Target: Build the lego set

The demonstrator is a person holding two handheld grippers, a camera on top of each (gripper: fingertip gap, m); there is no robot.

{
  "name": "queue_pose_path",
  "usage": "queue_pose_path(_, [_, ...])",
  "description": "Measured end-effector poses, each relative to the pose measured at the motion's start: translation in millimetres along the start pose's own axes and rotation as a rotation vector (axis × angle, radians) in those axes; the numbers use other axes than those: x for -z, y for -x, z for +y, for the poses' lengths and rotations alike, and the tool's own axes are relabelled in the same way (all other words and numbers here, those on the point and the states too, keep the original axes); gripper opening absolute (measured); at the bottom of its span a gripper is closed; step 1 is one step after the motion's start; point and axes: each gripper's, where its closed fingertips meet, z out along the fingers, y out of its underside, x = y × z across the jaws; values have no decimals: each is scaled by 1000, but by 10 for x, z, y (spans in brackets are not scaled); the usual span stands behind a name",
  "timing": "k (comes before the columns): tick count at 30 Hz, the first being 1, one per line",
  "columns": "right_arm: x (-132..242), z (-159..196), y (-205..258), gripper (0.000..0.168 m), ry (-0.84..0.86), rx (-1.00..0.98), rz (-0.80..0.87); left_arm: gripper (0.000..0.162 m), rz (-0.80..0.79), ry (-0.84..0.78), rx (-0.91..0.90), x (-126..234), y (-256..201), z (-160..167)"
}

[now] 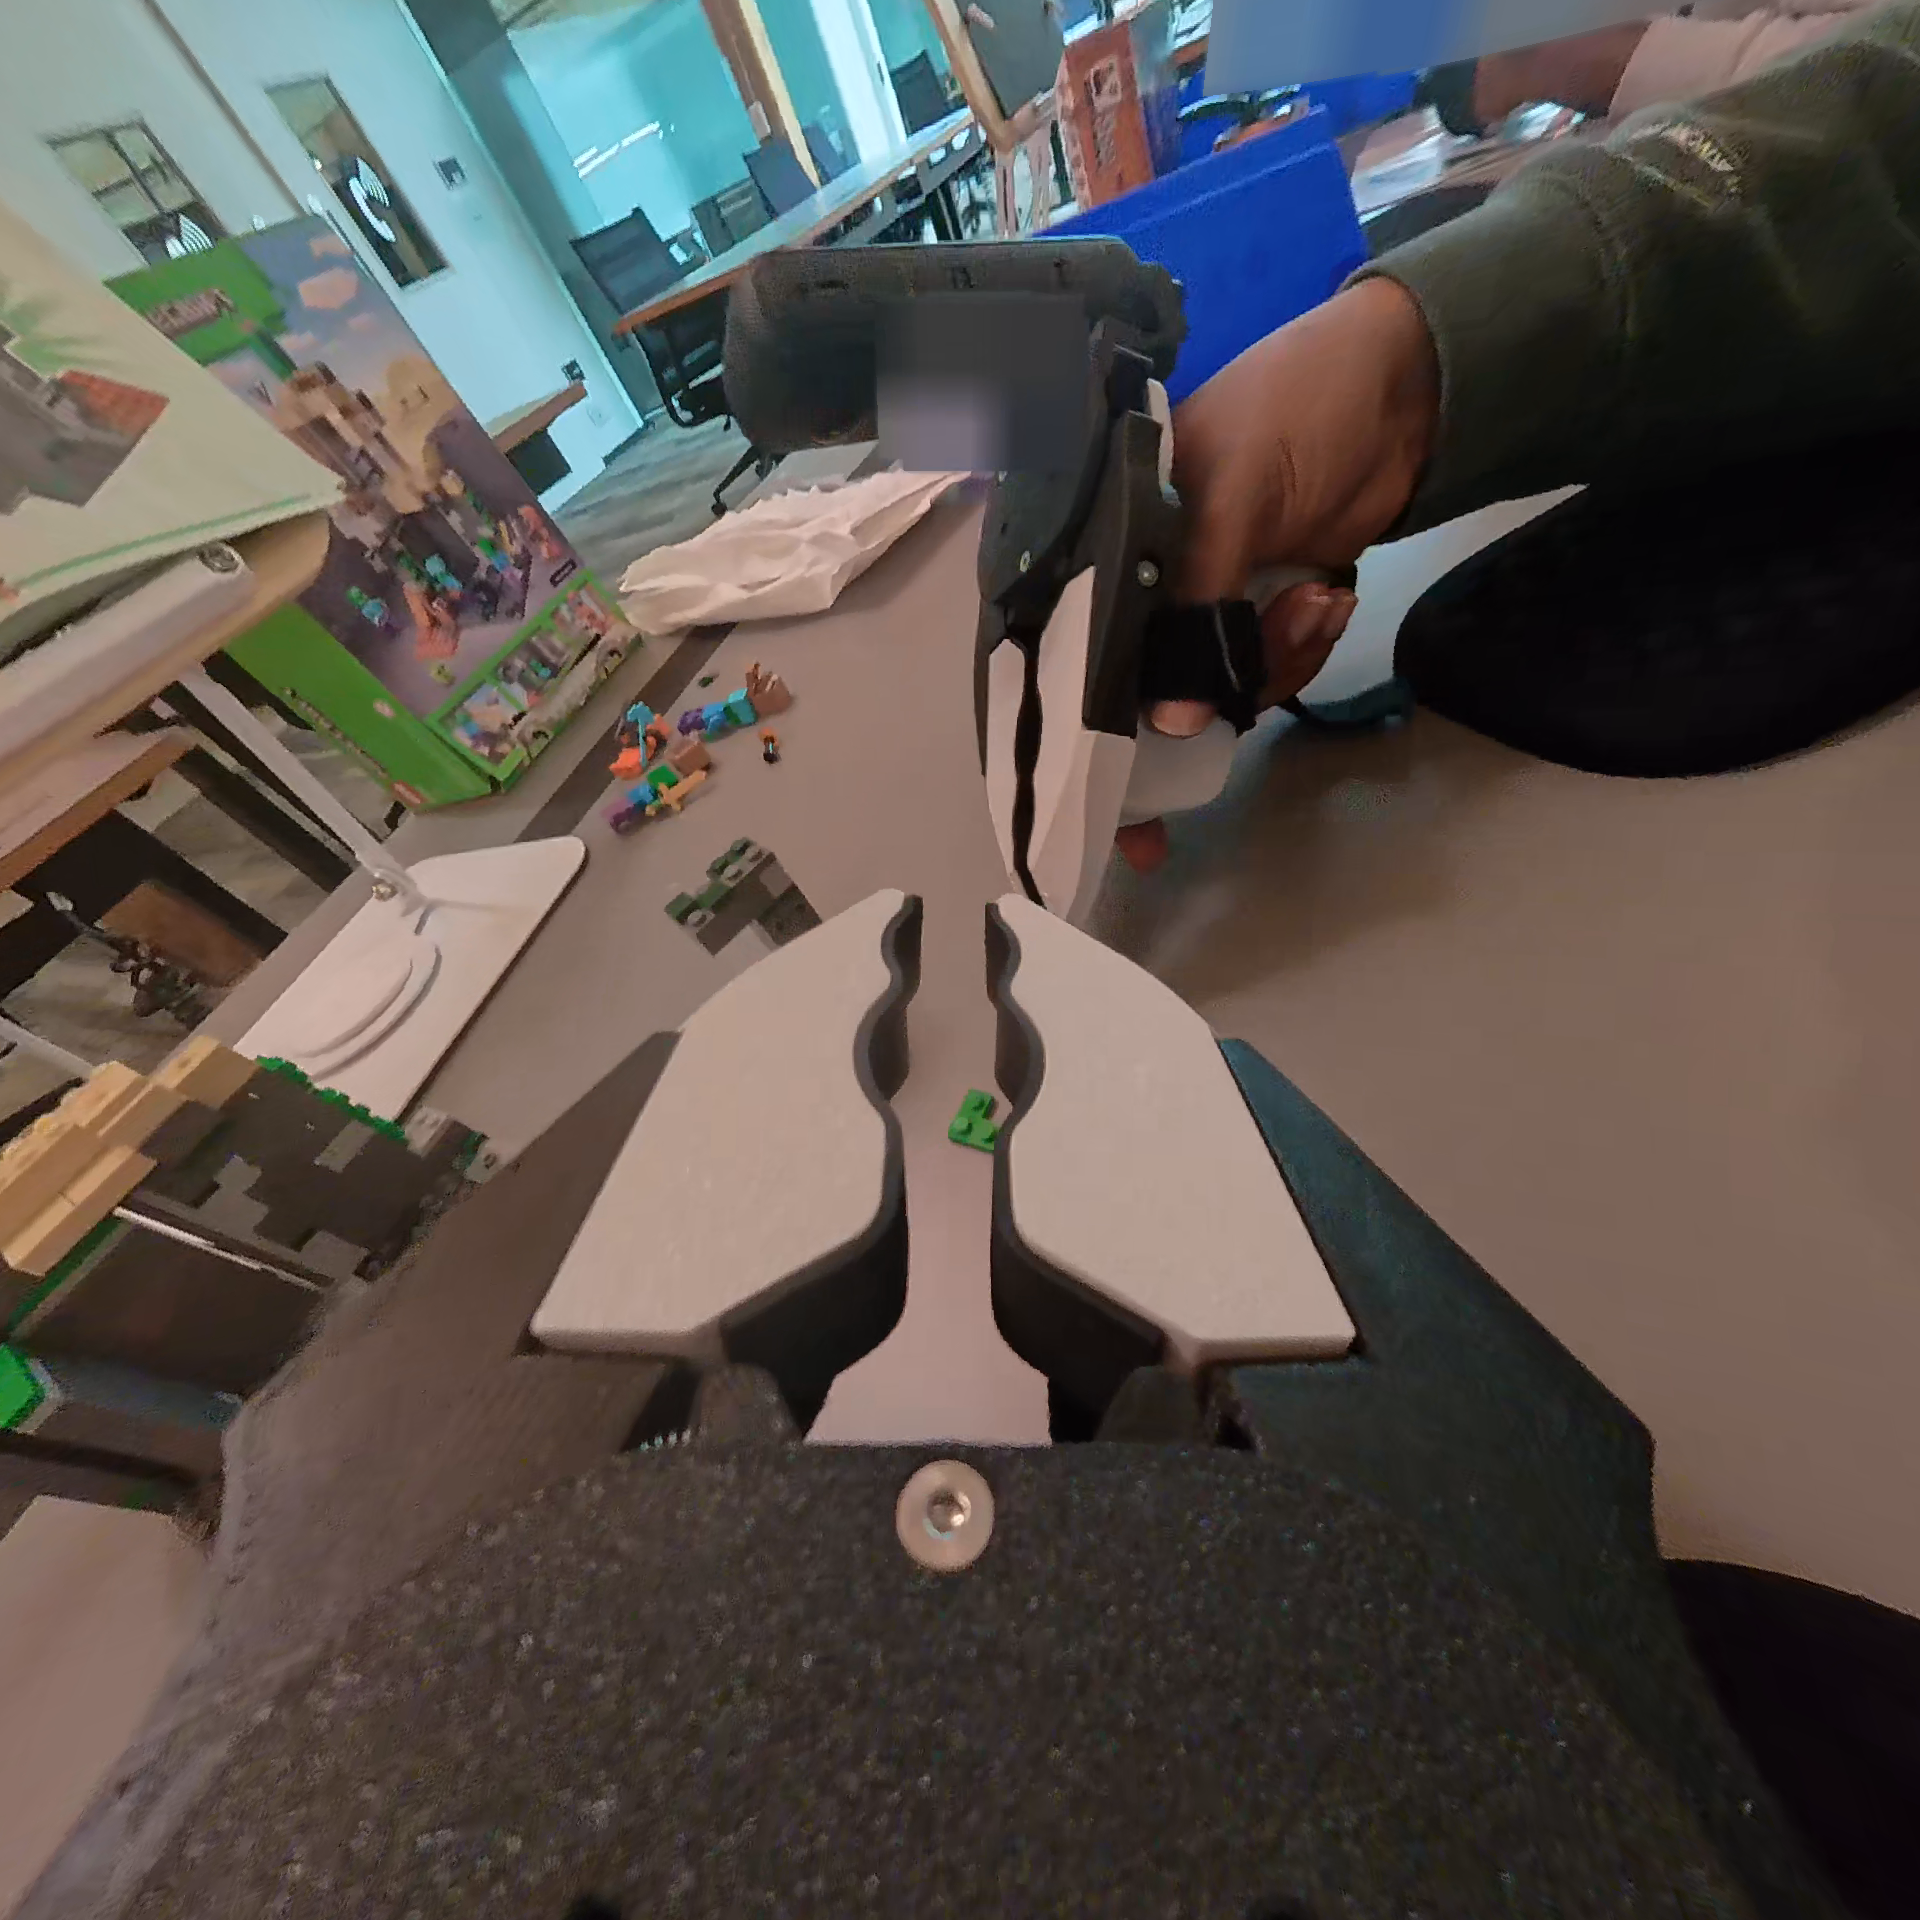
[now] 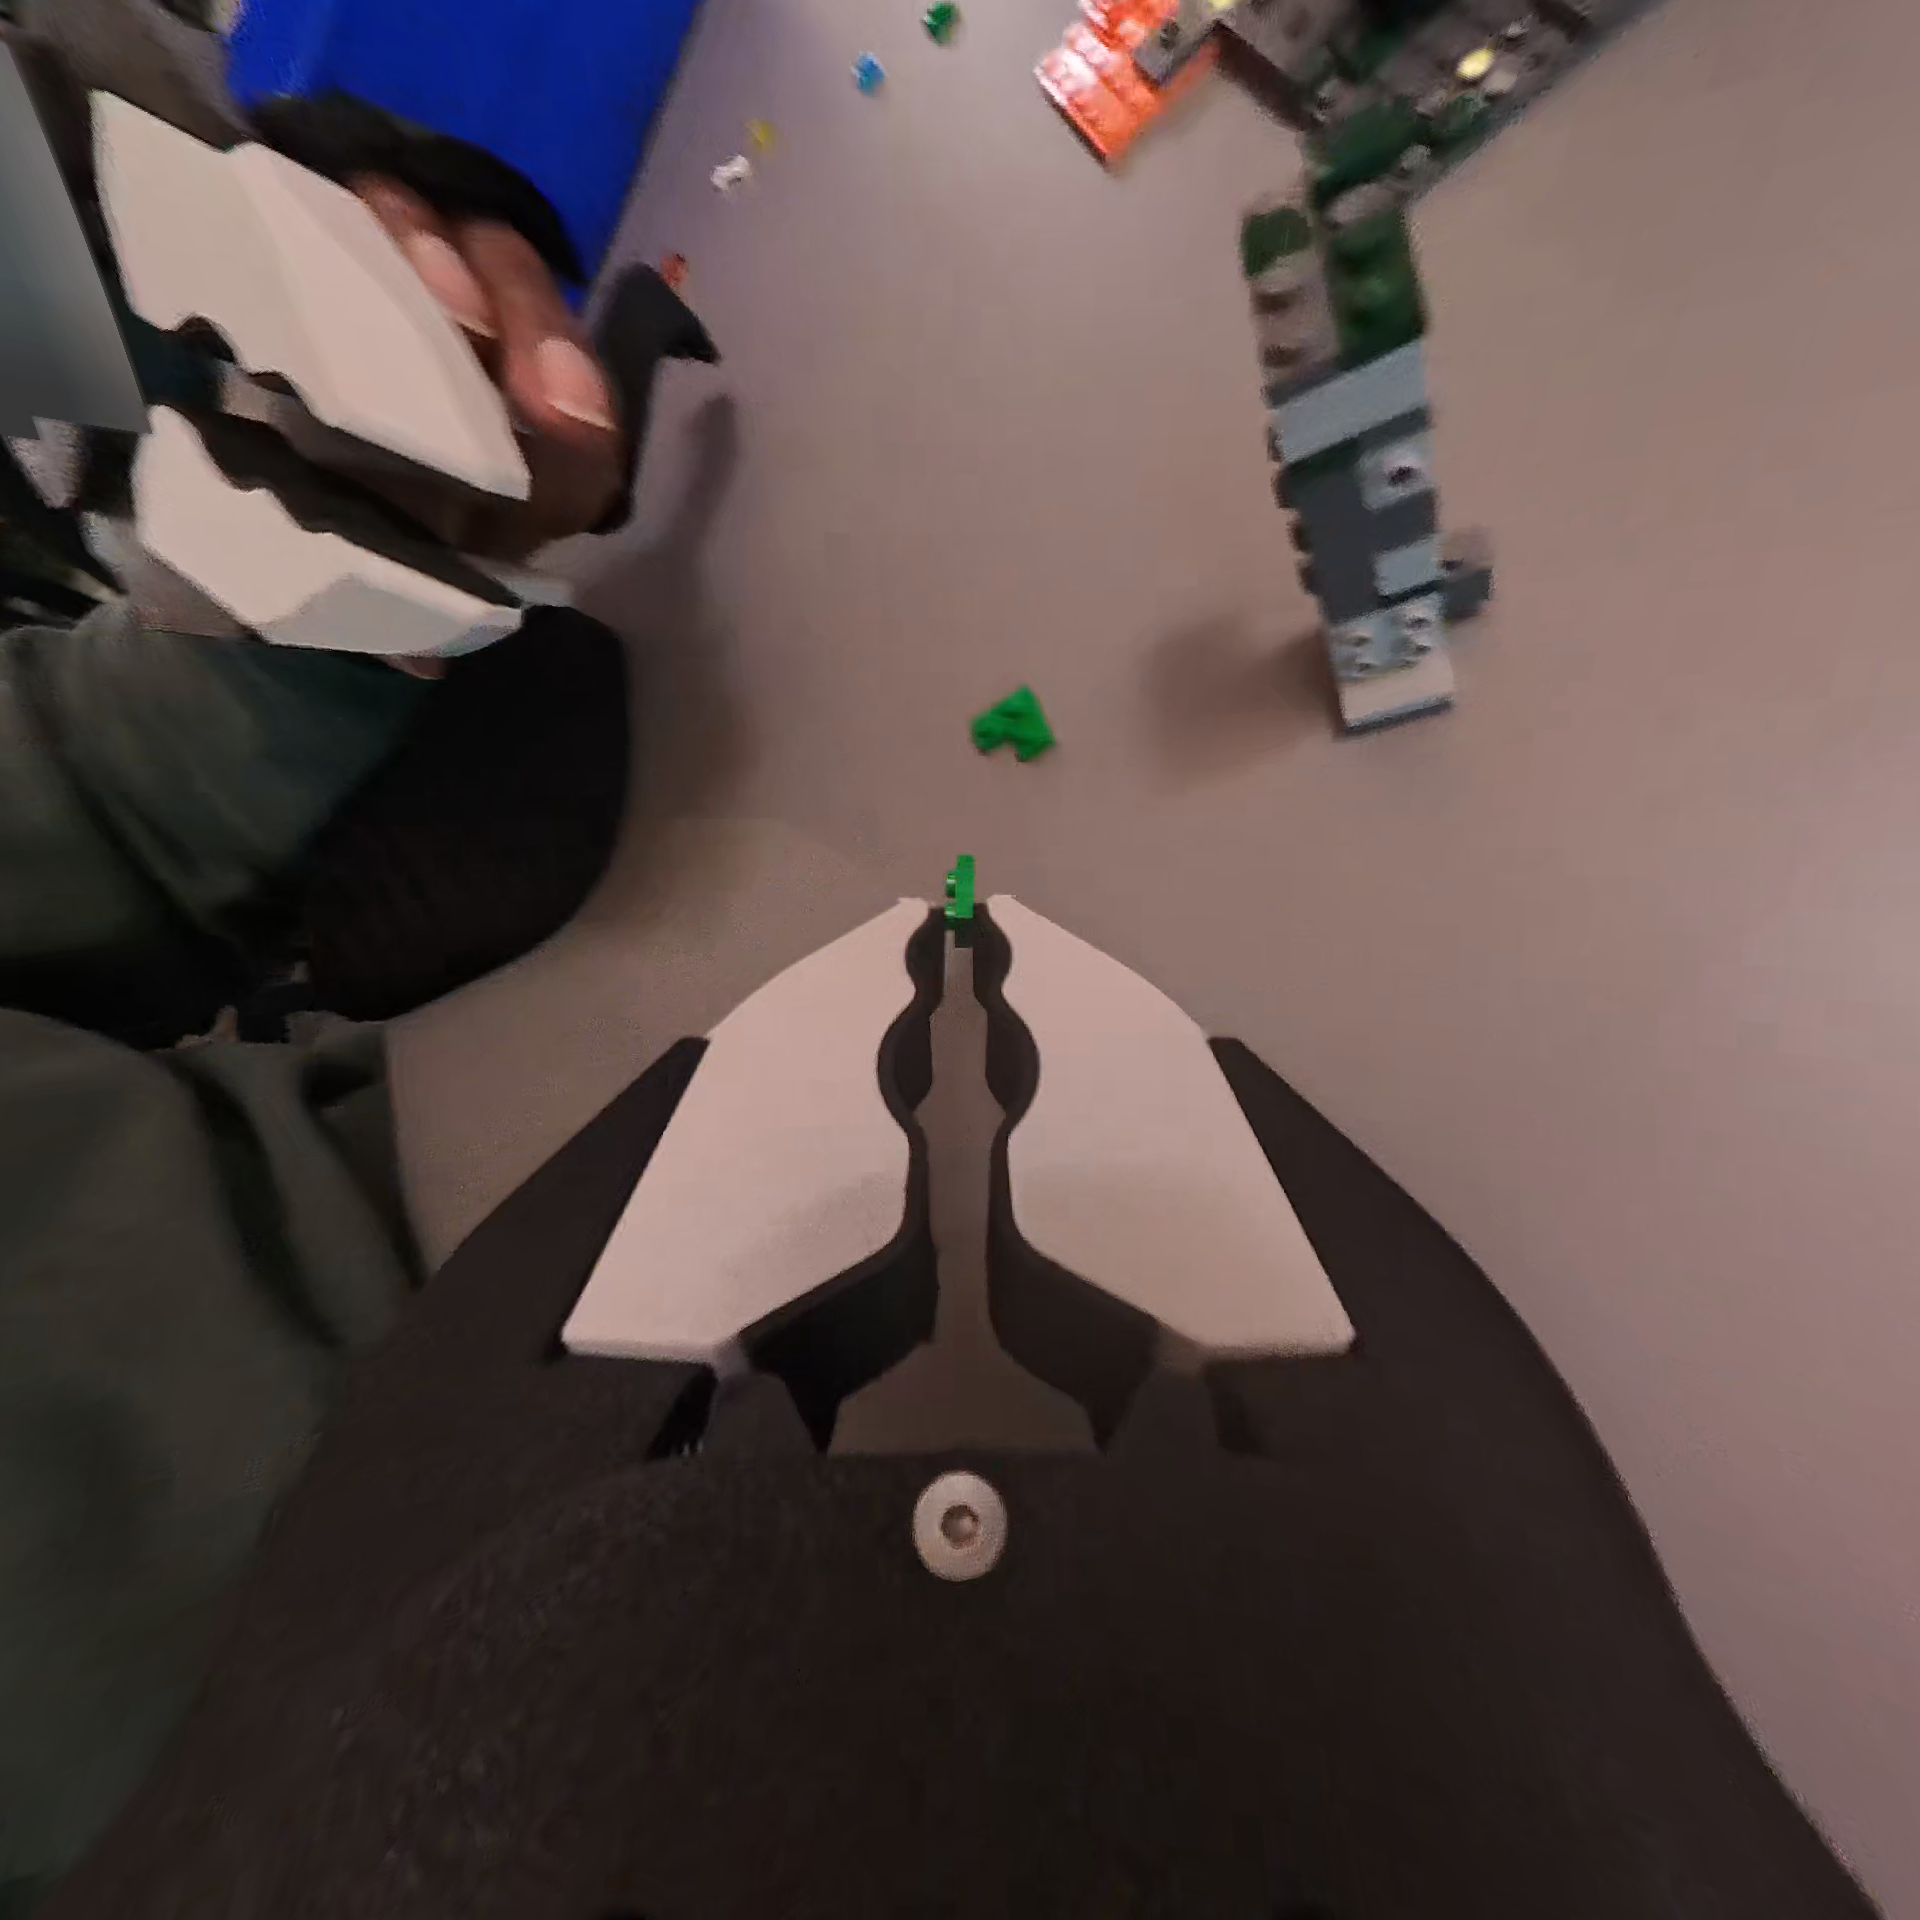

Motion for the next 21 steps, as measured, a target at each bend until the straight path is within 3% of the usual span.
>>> queue_pose_path(6, [-59, -17, -169, 4, 26, -17, 25, 10, 27, 50, 19, -78, -69, 145])
queue_pose_path(21, [-7, -61, -271, 16, 40, 152, 185, 9, 41, 91, 29, -138, -119, 238])
